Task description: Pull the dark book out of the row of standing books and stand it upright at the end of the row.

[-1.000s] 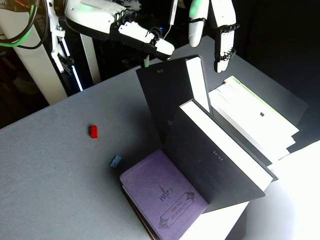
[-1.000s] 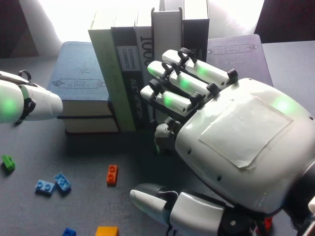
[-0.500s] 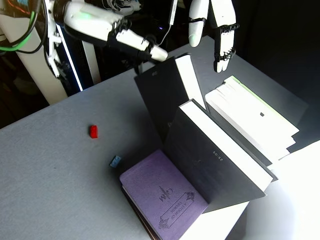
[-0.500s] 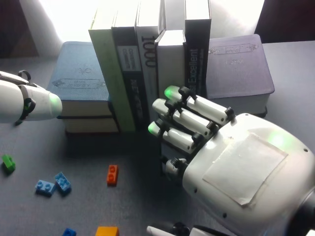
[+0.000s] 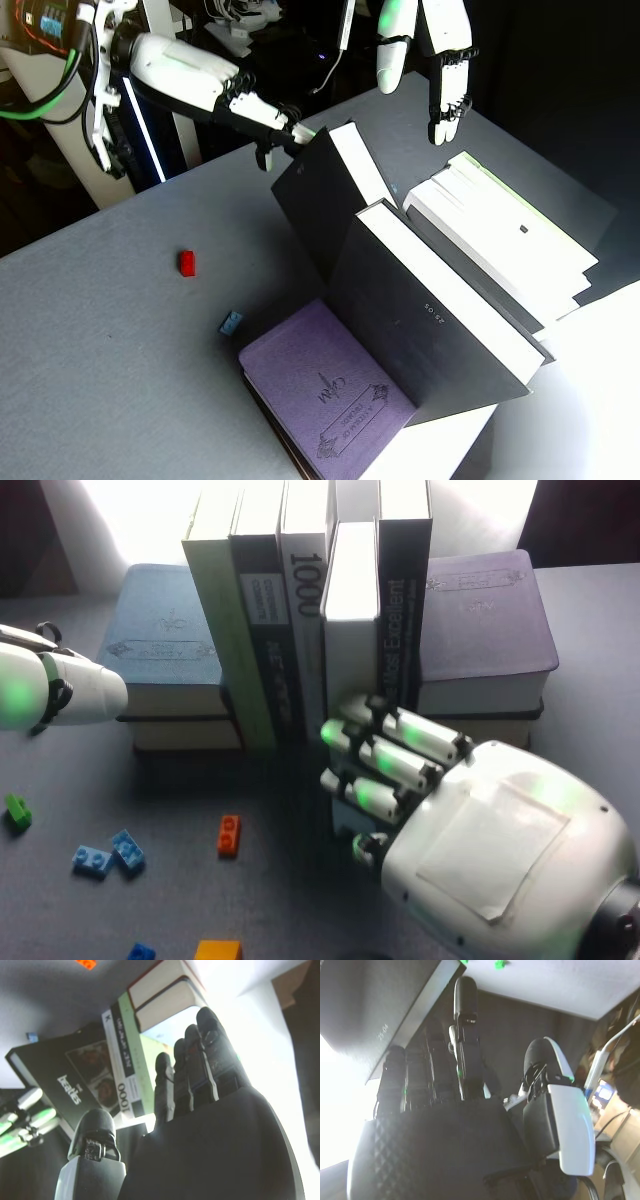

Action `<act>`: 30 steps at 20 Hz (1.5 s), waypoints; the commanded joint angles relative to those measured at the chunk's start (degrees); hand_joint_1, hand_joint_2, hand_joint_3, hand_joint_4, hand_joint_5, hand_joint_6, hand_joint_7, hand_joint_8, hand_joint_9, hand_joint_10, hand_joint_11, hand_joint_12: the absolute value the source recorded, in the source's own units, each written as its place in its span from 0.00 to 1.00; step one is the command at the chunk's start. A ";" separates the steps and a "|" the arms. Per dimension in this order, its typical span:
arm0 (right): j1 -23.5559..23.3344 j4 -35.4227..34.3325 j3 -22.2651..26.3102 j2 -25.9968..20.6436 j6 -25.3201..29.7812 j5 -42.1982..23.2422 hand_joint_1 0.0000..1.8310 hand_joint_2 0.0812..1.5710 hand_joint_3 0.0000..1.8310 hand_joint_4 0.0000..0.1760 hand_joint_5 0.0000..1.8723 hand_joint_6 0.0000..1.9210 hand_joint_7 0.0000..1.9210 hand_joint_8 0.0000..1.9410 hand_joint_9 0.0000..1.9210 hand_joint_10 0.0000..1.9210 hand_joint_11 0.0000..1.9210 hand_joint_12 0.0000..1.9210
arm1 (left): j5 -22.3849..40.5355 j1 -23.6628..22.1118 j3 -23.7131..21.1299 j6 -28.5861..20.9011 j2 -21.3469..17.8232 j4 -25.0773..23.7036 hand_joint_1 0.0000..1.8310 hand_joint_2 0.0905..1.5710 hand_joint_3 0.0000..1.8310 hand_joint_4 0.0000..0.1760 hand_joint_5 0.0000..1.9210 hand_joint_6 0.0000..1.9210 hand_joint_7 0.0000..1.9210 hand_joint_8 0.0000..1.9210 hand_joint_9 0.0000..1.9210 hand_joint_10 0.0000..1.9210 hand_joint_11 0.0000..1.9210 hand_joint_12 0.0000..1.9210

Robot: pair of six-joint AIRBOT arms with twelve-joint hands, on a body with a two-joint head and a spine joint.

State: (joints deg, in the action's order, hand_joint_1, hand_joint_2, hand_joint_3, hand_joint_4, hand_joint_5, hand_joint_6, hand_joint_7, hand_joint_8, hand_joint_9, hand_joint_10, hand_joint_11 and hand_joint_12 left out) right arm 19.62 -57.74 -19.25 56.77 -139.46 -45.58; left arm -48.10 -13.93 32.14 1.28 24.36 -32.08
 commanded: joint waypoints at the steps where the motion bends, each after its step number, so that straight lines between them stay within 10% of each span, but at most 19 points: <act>1: 0.14 1.74 -0.57 -0.30 0.02 -3.53 0.00 0.76 0.00 0.00 0.42 0.21 0.14 0.00 0.01 0.00 0.00 0.00 | 3.56 -0.61 0.03 -0.16 -0.45 -2.30 0.03 0.80 0.00 0.26 0.15 0.01 0.13 0.00 0.15 0.00 0.17 0.05; 13: 4.28 1.75 -2.69 1.59 -1.62 -2.92 0.00 0.77 0.00 0.00 0.44 0.18 0.16 0.01 0.02 0.01 0.00 0.00 | 3.57 -0.86 0.09 -0.14 -0.45 -2.30 0.03 0.80 0.00 0.25 0.13 0.00 0.12 0.00 0.14 0.00 0.16 0.06; 16: 4.71 1.75 -0.52 1.24 -1.92 -3.20 0.00 0.76 0.00 0.00 0.42 0.18 0.15 0.00 0.01 0.00 0.00 0.00 | 3.57 -0.92 0.10 -0.14 -0.45 -2.31 0.00 0.79 0.00 0.37 0.13 0.00 0.12 0.00 0.14 0.00 0.17 0.06; 18: 4.96 1.74 0.84 0.95 -2.25 -3.26 0.00 0.77 0.00 0.00 0.44 0.18 0.15 0.00 0.01 0.00 0.00 0.00 | 3.57 -0.92 0.10 -0.14 -0.45 -2.31 0.02 0.80 0.00 0.26 0.12 0.00 0.10 0.00 0.13 0.00 0.16 0.06; 30: 7.46 1.70 7.79 -7.97 -2.65 -8.46 0.00 0.76 0.00 0.00 0.43 0.19 0.15 0.01 0.03 0.01 0.00 0.00 | 3.57 -0.91 0.08 -0.14 -0.45 -2.29 0.00 0.80 0.00 0.39 0.13 0.01 0.12 0.00 0.14 0.01 0.17 0.07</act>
State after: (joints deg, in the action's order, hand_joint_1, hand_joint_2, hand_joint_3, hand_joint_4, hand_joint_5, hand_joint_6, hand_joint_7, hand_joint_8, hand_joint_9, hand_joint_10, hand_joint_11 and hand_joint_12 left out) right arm 27.11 -60.16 -11.92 48.77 -141.95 -50.54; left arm -48.10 -14.06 32.14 1.28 24.36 -32.08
